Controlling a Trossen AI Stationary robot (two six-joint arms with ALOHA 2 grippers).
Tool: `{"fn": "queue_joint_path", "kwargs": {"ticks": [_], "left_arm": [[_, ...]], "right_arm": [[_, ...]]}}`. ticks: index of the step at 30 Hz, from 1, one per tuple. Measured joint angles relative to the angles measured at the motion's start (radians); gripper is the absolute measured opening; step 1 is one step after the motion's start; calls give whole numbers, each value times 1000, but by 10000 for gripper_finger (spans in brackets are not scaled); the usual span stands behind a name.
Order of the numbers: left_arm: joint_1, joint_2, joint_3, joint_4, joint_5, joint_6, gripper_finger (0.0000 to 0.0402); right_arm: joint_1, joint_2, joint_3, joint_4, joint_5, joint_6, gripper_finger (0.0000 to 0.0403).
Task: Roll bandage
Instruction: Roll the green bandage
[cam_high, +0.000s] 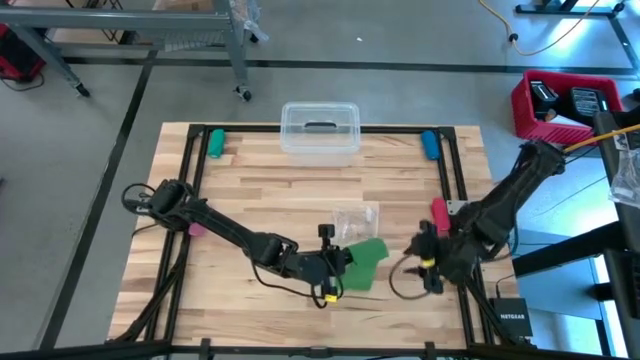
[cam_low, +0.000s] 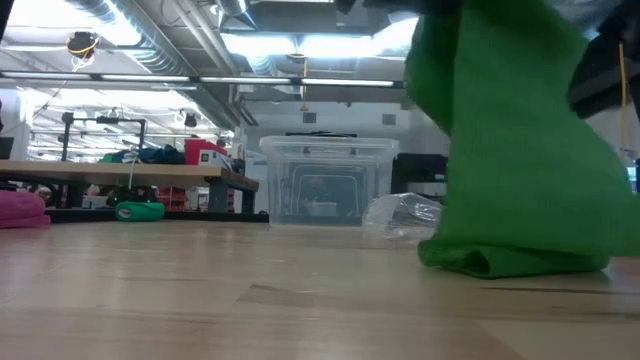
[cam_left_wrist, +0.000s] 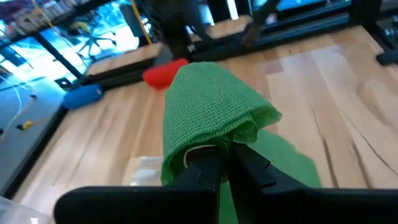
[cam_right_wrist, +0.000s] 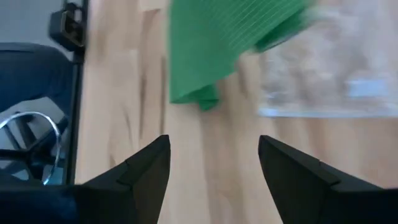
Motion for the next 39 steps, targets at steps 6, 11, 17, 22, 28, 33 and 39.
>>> {"fn": "queue_joint_path", "kwargs": {"ticks": [6,11,17,22,28,33,39], "left_arm": [[0,-4,0,31,-2,36,11],[-4,-4,0,23,-1,17,11],[-7,-4,0,27,-1,14,11],[-5,-4,0,29,-1,-2,11],[-5,-4,0,34,-1,-5,11],[-6,-4,0,34,-1,-6,11],[-6,-4,0,47,-1,-9,11]], "right_arm": [[52,27,-245,444,198,-19,246],[54,79,-369,682,252,-36,246],[54,146,-387,705,229,-24,246],[54,188,-387,749,260,-13,246],[54,296,-387,884,331,-120,246],[53,391,-387,986,344,-144,246],[53,453,-386,1090,342,-174,246]]}}
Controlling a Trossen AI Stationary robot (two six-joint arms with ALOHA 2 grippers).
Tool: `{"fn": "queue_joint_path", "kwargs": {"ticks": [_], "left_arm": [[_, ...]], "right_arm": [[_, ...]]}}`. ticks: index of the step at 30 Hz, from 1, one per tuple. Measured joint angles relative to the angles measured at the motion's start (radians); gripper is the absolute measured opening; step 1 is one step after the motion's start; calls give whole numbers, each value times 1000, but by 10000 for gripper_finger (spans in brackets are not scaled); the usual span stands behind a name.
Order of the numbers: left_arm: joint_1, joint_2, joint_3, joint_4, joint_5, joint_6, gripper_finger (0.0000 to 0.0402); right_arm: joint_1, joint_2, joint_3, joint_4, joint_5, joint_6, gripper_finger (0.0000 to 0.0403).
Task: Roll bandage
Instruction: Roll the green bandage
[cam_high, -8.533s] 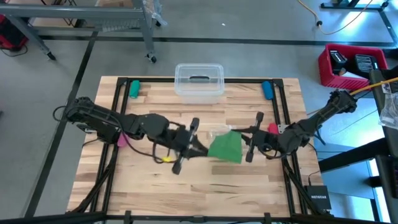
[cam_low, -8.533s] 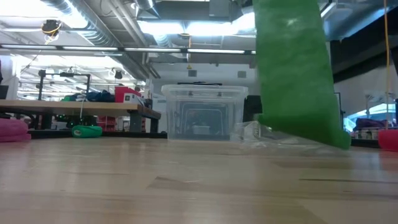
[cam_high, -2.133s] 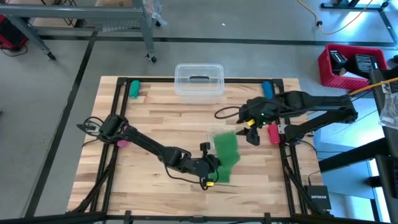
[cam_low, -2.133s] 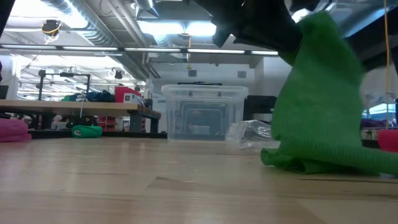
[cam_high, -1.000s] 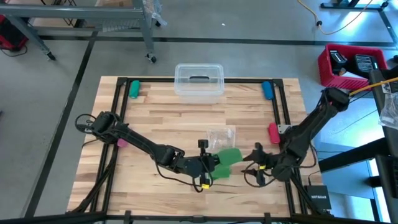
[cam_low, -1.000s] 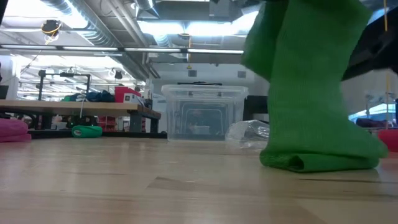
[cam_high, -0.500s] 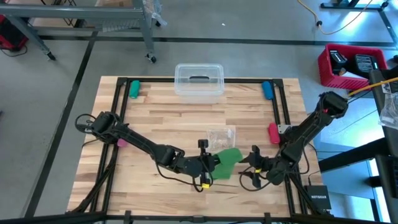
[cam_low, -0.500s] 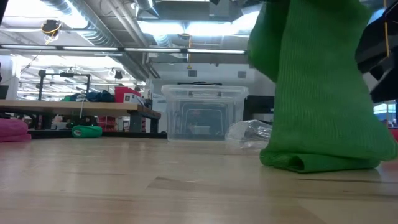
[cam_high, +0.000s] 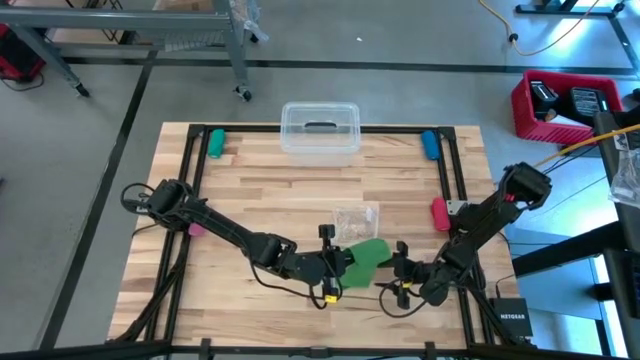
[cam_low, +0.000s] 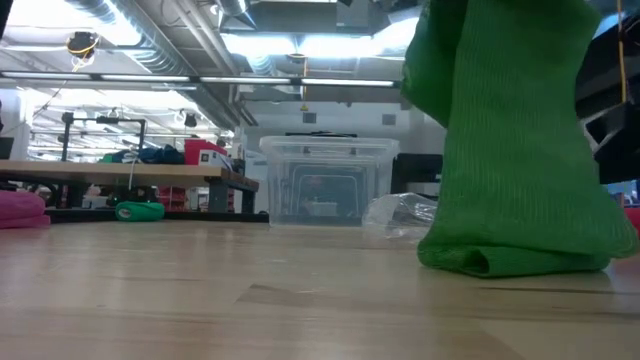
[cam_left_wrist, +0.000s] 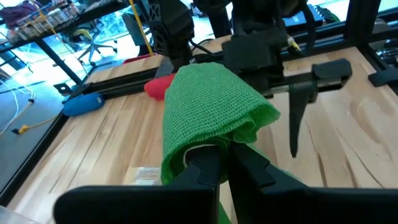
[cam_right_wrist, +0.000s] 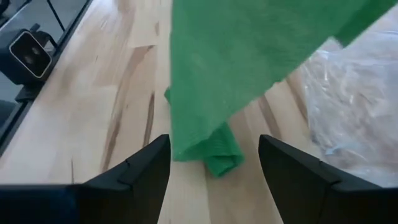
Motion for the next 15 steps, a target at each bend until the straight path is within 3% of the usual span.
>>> {"fn": "queue_joint_path", "kwargs": {"ticks": [10,15], "left_arm": [[0,0,0,2,0,0,11],[1,0,0,4,0,-1,11]], "right_arm": [[0,80,0,206,71,-75,239],[-9,114,1,315,94,-141,171]]}}
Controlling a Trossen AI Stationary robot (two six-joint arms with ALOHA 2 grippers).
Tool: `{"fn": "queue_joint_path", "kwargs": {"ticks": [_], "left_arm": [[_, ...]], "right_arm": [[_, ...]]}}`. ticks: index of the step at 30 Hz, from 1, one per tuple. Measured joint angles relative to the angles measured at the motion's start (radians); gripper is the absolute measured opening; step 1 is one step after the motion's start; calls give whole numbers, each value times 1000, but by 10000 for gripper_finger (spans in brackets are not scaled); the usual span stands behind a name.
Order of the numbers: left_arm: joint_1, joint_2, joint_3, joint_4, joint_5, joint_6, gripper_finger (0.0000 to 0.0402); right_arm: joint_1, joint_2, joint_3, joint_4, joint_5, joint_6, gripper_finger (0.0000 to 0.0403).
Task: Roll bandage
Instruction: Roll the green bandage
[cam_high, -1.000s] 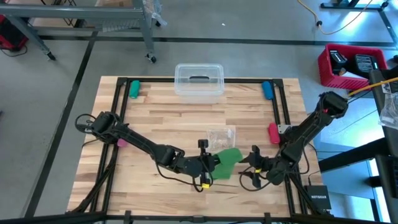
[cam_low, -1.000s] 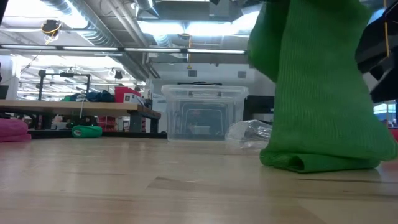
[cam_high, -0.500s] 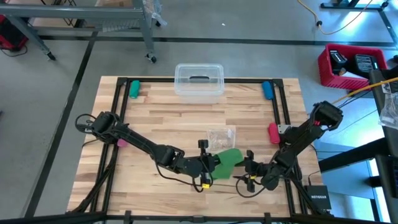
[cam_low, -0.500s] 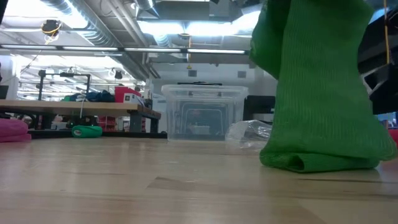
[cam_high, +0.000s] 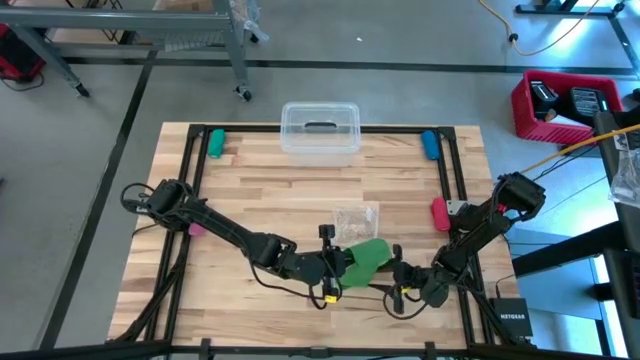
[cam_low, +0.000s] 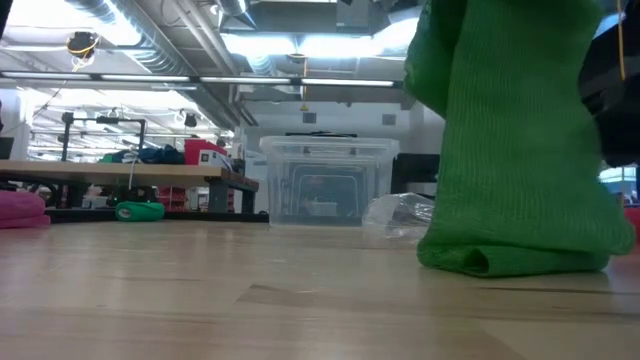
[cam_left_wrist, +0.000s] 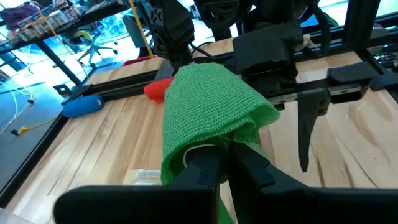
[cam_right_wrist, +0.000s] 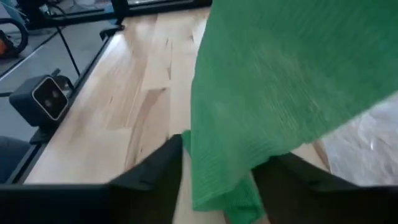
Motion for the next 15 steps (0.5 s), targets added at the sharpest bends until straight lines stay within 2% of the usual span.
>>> {"fn": "queue_joint_path", "kwargs": {"ticks": [4,6,10,15], "left_arm": [[-1,0,0,-5,0,3,11],[-1,0,0,-5,0,1,11],[-3,0,0,-7,-1,13,11],[-2,0,0,-43,-1,8,11]], "right_arm": [[3,-12,2,43,-56,-44,67],[33,-47,28,43,-98,-120,19],[104,-160,111,-61,-28,-231,20],[127,-335,297,-501,15,-352,6]]}}
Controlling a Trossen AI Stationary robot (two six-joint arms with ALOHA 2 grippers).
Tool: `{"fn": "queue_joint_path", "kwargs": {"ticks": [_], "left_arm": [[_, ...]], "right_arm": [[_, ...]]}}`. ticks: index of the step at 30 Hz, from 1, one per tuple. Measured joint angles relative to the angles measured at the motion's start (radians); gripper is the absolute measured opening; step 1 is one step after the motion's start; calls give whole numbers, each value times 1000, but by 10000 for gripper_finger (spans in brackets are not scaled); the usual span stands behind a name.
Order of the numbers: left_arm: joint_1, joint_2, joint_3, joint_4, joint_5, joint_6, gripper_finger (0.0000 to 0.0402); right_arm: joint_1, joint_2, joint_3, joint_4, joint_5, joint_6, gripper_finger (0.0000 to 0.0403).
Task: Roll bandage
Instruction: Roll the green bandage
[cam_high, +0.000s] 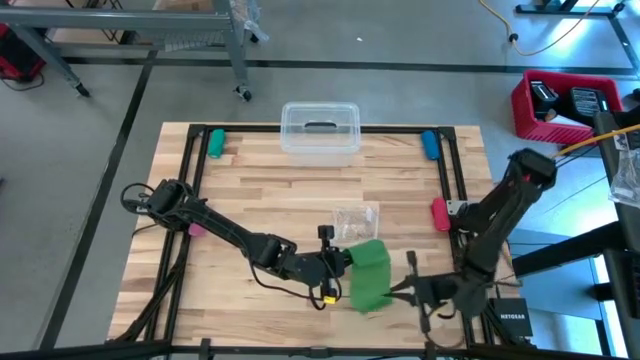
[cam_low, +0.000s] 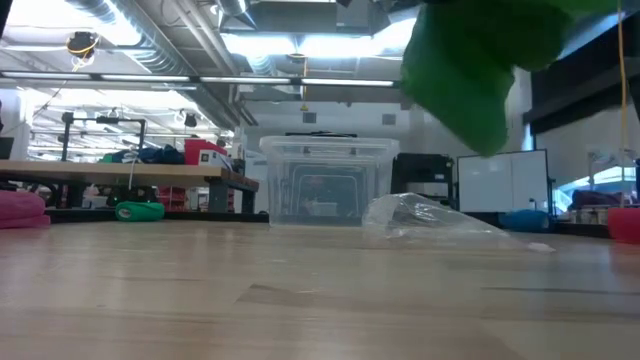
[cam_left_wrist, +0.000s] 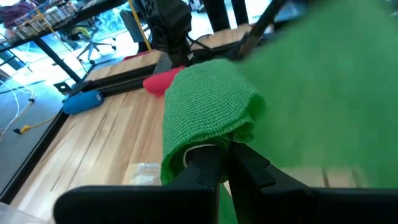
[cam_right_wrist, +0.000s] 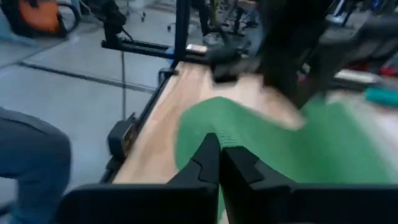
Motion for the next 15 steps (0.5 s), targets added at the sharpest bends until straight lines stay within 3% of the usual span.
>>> {"fn": "queue_joint_path", "kwargs": {"ticks": [3,8,15], "left_arm": [[0,3,0,1,0,12,11],[-8,13,0,-14,1,3,11],[-55,49,0,-9,5,-17,11]], "right_arm": [[0,-67,149,-168,33,-89,10],[-29,-112,389,-286,119,-361,5],[-177,-149,644,-415,243,-635,4]]}}
